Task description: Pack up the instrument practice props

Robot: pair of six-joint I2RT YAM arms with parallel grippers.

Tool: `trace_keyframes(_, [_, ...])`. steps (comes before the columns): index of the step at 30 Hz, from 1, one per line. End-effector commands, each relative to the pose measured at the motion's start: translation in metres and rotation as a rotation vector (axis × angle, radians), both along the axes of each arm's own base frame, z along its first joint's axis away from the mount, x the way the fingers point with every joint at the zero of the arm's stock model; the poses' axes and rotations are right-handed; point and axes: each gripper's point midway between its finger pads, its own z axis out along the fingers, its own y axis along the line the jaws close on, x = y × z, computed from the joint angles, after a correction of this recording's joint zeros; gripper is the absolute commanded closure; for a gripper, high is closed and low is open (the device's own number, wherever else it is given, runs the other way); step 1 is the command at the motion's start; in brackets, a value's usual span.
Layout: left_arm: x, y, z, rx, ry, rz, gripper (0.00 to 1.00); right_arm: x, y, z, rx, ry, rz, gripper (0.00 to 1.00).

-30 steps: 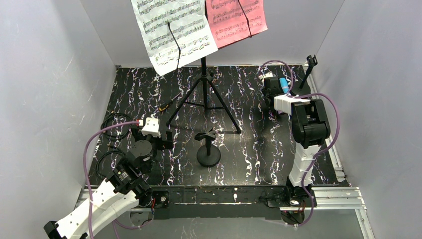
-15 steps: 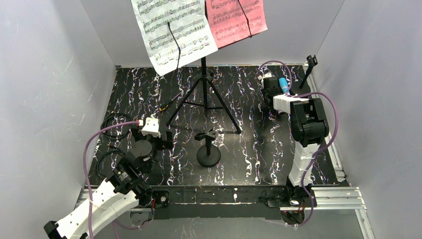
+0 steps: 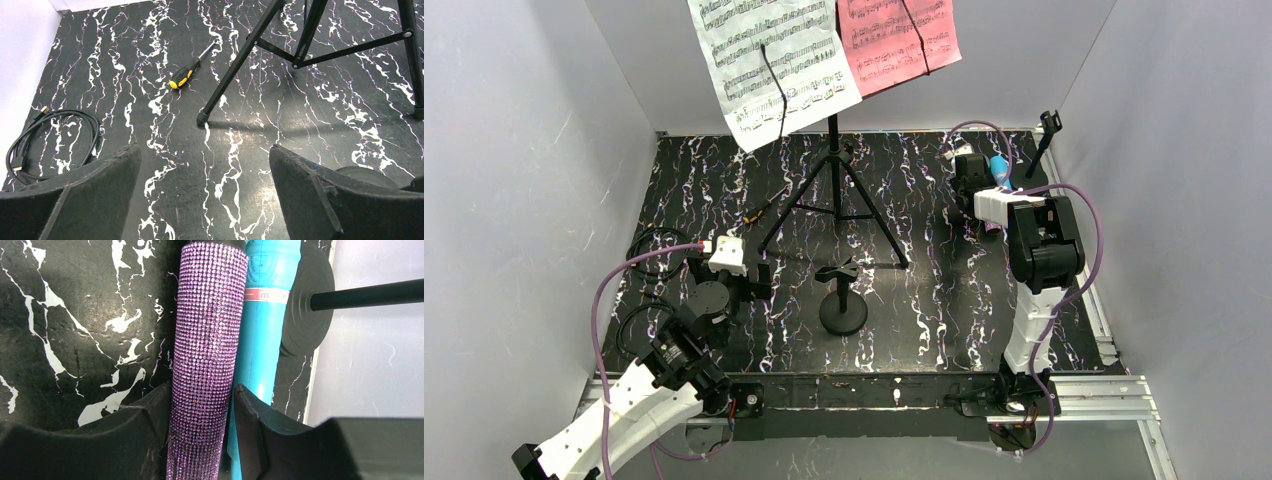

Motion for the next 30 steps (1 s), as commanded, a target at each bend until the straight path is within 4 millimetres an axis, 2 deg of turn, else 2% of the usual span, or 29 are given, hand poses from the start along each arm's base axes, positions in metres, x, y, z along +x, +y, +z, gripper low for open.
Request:
trace_keyframes(1, [0.001,0.003,0.009,-0.015,-0.023,0.019,0.02,0.016,-0.002,0.025,0.005,-0.080,-0.012,0.43])
trace_keyframes(18, [0.001,0.003,0.009,-0.016,-0.022,0.017,0.02,0.012,-0.015,0.046,-0.085,-0.101,-0.017,0.43])
trace_keyframes(30, [0.001,0.002,0.009,-0.018,-0.022,0.012,0.02,0.012,0.001,0.050,0.007,-0.114,0.045,0.40])
